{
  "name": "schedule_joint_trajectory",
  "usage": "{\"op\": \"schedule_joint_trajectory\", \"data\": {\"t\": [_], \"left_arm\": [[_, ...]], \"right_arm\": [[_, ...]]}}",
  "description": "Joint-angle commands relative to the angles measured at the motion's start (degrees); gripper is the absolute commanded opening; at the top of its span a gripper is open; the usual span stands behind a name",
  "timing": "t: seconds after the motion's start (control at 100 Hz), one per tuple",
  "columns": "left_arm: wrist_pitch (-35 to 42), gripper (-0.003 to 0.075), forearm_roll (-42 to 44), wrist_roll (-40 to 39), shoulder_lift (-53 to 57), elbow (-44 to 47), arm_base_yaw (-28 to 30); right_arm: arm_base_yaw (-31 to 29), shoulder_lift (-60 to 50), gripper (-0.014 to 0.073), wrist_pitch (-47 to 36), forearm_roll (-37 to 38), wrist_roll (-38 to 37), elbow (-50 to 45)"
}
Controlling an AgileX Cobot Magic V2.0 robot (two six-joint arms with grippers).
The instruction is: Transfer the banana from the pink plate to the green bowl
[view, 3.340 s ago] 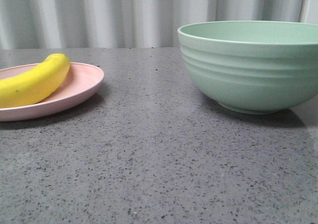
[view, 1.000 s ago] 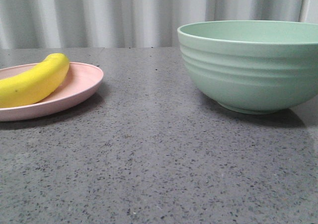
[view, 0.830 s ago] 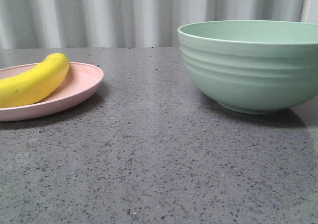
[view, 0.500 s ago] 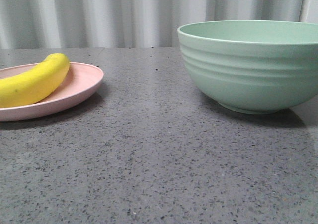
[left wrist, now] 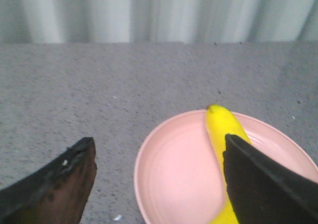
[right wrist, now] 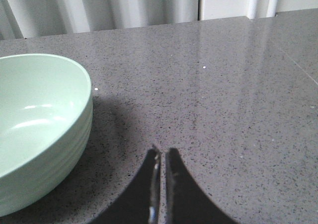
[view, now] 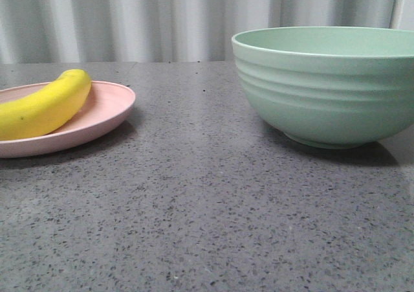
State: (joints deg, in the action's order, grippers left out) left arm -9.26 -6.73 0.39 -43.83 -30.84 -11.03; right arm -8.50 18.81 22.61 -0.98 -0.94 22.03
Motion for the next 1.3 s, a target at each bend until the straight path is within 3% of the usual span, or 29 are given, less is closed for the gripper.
{"op": "schedule_joint_trajectory", "data": {"t": [0.0, 0.3, 0.57, 1.05, 1.16, 1.29], "left_arm": [[-0.94, 0.0476, -0.46, 0.06, -4.57, -5.00, -3.83], [-11.34, 0.0476, -0.46, 3.97, -17.32, -12.98, -11.59], [-18.24, 0.0475, -0.46, 10.22, -24.52, -17.21, -11.74], [-20.42, 0.0472, -0.10, 15.08, -30.94, -18.44, -11.74], [-20.42, 0.0423, -0.10, 15.08, -31.60, -18.44, -11.74], [-20.42, 0.0261, -0.10, 15.08, -32.68, -18.44, -11.74]], "right_arm": [[-0.25, 1.03, -0.0062, -4.06, -0.09, 0.07, 1.81], [-0.25, 1.03, -0.0062, -6.82, -0.09, 0.07, 0.40], [-0.25, 1.03, -0.0062, -6.82, -0.09, 0.07, 0.40], [-0.25, 1.03, -0.0062, -6.87, -0.09, 0.07, 0.40], [-0.25, 1.03, -0.0062, -6.95, -0.09, 0.07, 0.40], [-0.25, 1.03, -0.0062, -6.95, -0.09, 0.07, 0.40]]}}
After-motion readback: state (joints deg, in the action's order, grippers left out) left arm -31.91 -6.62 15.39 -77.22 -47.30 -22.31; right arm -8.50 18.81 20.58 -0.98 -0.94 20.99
